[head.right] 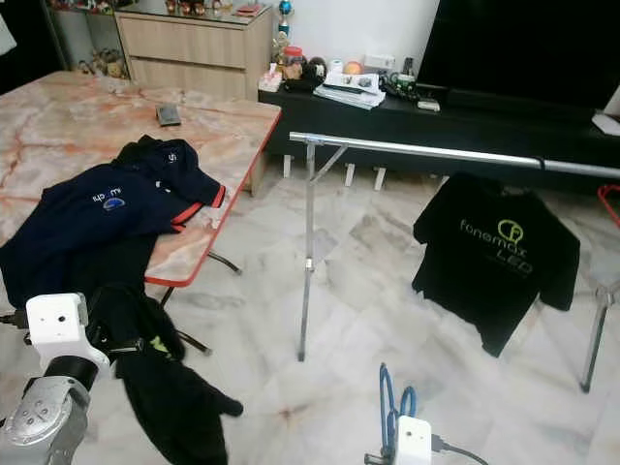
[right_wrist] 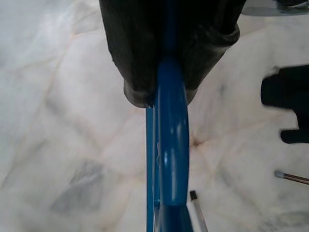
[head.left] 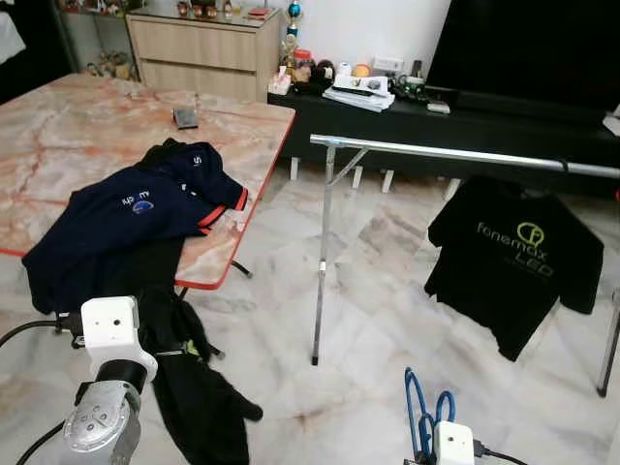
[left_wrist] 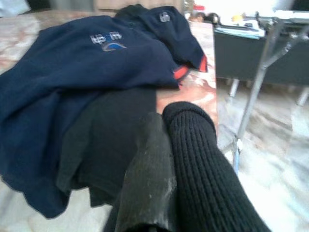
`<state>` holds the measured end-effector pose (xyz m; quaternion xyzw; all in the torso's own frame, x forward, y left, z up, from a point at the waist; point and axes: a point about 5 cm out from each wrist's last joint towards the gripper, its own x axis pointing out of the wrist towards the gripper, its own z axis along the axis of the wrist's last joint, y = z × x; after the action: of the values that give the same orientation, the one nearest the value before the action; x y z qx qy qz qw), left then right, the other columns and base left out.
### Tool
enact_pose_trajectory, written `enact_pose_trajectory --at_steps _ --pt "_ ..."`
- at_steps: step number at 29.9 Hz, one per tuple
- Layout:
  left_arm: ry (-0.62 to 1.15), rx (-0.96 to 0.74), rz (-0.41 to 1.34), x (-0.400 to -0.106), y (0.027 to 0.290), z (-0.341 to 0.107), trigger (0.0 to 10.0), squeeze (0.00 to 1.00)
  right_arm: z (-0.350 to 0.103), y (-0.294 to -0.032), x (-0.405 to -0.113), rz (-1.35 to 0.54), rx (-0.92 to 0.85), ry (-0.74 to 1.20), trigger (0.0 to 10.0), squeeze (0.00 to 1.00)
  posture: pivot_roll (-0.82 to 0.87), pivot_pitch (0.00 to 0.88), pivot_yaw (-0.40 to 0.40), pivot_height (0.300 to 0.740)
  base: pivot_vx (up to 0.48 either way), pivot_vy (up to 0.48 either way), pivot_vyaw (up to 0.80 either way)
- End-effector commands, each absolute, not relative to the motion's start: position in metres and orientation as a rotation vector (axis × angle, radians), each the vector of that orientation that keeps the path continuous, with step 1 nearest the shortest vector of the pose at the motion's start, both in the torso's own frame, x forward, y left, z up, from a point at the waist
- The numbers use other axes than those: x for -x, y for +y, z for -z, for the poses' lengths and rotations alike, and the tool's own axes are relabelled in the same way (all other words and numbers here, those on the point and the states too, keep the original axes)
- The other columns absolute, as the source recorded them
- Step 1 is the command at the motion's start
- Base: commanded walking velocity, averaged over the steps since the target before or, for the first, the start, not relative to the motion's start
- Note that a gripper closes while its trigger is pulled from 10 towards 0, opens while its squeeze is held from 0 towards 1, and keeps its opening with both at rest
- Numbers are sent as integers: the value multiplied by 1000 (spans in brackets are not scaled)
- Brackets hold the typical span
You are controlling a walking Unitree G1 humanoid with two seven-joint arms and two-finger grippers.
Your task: Hang hanger
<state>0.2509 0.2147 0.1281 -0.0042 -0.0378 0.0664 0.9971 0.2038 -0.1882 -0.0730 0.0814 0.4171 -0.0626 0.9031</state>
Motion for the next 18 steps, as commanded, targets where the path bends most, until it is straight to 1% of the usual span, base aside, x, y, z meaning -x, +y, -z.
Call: enact_pose_trajectory --at_steps 1,18 --pt "-122 -1 -122 -251 212 -138 10000 0 74 -185 -202 129 -190 873 10000 0 179 44 -68 740 0 480 0" --pt "-126 -1 -110 -252 211 -139 10000 0 76 -184 -200 122 -193 881 10000 0 184 13 -63 740 0 480 0"
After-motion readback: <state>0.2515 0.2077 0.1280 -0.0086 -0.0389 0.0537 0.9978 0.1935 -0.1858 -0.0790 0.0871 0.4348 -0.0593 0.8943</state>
